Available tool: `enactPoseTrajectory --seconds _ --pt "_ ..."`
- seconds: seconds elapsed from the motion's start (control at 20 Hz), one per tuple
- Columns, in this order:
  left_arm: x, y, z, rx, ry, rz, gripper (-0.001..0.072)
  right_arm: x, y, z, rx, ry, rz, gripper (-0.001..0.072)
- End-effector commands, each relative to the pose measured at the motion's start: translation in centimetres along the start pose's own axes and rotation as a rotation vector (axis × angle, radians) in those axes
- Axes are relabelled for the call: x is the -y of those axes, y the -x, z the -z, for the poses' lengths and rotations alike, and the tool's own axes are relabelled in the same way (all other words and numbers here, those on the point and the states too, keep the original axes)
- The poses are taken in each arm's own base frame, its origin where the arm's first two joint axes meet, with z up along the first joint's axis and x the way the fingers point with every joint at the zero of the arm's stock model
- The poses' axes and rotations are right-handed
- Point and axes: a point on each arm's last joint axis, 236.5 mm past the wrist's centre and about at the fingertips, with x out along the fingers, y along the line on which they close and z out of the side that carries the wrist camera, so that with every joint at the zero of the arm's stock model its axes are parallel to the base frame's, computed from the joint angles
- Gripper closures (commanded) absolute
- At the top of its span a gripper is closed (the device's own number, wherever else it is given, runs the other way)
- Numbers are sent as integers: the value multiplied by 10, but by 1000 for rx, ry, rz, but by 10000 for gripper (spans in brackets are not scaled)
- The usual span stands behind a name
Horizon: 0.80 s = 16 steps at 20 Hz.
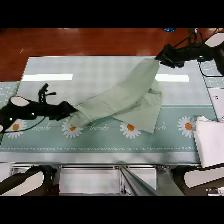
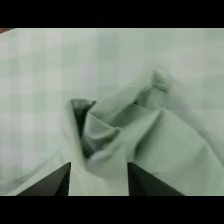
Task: Fold the shirts.
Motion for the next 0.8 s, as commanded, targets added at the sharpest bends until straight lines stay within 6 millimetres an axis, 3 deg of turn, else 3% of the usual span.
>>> enactPoseTrajectory --seconds 0.0,0.1,0.15,0.25,0.35,0.5,0.65,0.75 --pt "23 64 -45 48 -82 88 199 49 66 14 -76 -33 116 299" --pt "11 114 -76 190 -62 68 199 108 123 46 -129 -48 344 300" --pt "-3 127 -80 226 -28 55 199 133 141 65 -131 -79 429 300" --pt "-28 120 -69 202 59 57 199 162 145 112 -87 -198 467 305" --pt "-40 91 -46 102 124 79 199 165 118 163 -53 -283 393 305" --pt "-38 49 -5 -135 185 151 199 145 86 226 -102 -325 256 305" --pt "-41 25 11 -245 222 169 199 137 81 261 -183 -318 221 305" --pt "-46 15 13 -264 236 162 199 133 81 269 -216 -319 205 305"
